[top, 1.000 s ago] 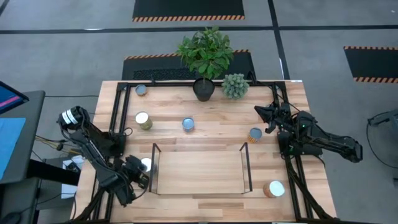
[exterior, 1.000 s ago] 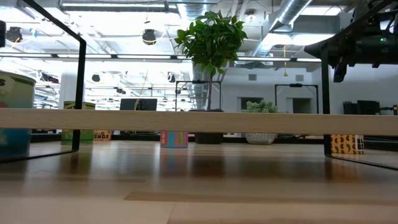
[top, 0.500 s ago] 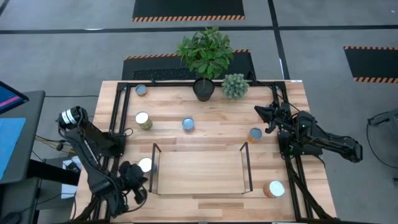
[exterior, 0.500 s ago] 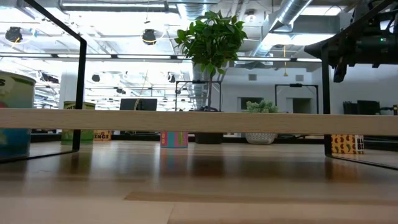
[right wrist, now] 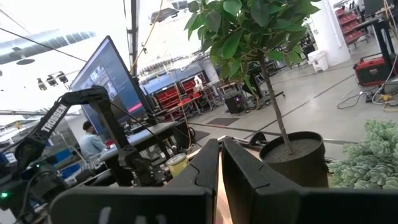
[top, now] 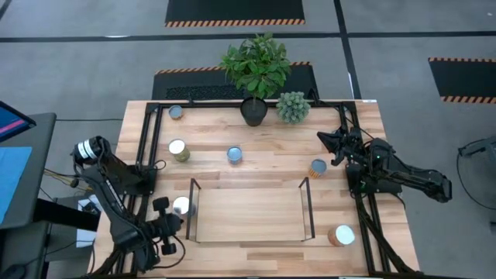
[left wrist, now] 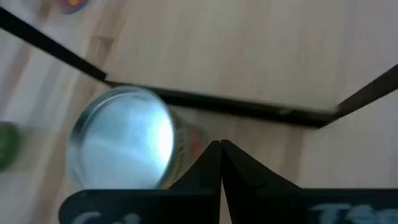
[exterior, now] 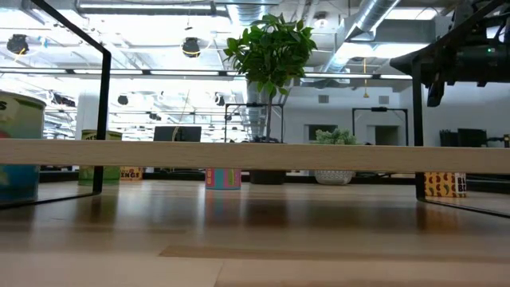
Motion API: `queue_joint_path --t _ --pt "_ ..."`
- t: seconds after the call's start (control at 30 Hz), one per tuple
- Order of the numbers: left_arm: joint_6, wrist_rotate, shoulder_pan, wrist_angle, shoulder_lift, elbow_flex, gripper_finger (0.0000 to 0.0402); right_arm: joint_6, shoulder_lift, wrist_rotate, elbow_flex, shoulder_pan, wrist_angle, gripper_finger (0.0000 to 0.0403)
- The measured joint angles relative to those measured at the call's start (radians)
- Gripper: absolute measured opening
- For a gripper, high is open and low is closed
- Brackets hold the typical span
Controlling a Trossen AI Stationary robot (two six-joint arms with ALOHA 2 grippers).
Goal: Pick and place cans onto a shelf
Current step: Move the blue tomato can to the top left of the table
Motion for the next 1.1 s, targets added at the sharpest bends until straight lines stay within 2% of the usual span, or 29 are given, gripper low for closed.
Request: queue_joint_path --t 0.1,0.13,0.23,0.3,0.33,0.43,0.53,0.63,0.73,0.83,0.9,0.97,1.1 --pt "-0.055 -0.024 0.003 -0.085 0.022 -0.004 0.0 0.002 0.0 0.0 0.0 0.0 0.0 0.0047" --pt "-0.129 -0.026 0.009 -0.147 0.032 -0.004 0.0 0.003 0.0 0.0 0.0 0.0 0.0 0.0047" --pt "-0.486 0.019 0.023 -0.43 0.063 -0.007 0.0 0.019 0.0 0.0 0.0 0.002 0.0 0.0047" --pt "-0.612 0.026 0.02 -0.542 0.07 -0.005 0.0 0.035 0.0 0.0 0.0 0.009 0.0 0.0047" --pt "-0.608 0.013 0.011 -0.544 0.067 0.0 0.0 0.037 0.0 0.0 0.0 0.014 0.0 0.0047" --pt "-0.453 -0.033 -0.01 -0.453 0.028 0.034 0.0 0.037 0.0 0.0 0.0 0.037 0.0 0.0047" --pt "-0.375 0.025 -0.013 -0.363 -0.005 0.08 0.0 0.037 0.0 0.0 0.0 0.059 0.0 0.0047" --pt "-0.427 0.019 -0.015 -0.338 -0.046 0.127 0.0 0.038 0.0 0.0 0.0 0.082 -0.002 0.0047" --pt "-0.518 -0.079 -0.022 -0.355 -0.082 0.171 0.0 0.051 0.0 0.002 0.0 0.098 0.0 0.0047" --pt "-0.669 -0.178 -0.006 -0.492 -0.105 0.2 0.0 0.052 0.0 0.002 0.0 0.105 0.001 0.0047" --pt "-0.733 -0.151 0.037 -0.542 -0.11 0.2 0.0 0.052 0.0 0.002 0.0 0.103 0.0 0.0047" --pt "-0.681 -0.102 0.106 -0.527 -0.135 0.155 0.0 0.052 0.0 0.003 0.0 0.102 0.0 0.0047" --pt "-0.723 -0.047 0.271 -0.535 -0.152 0.116 0.0 0.052 0.0 0.008 0.0 0.102 0.0 0.0047"
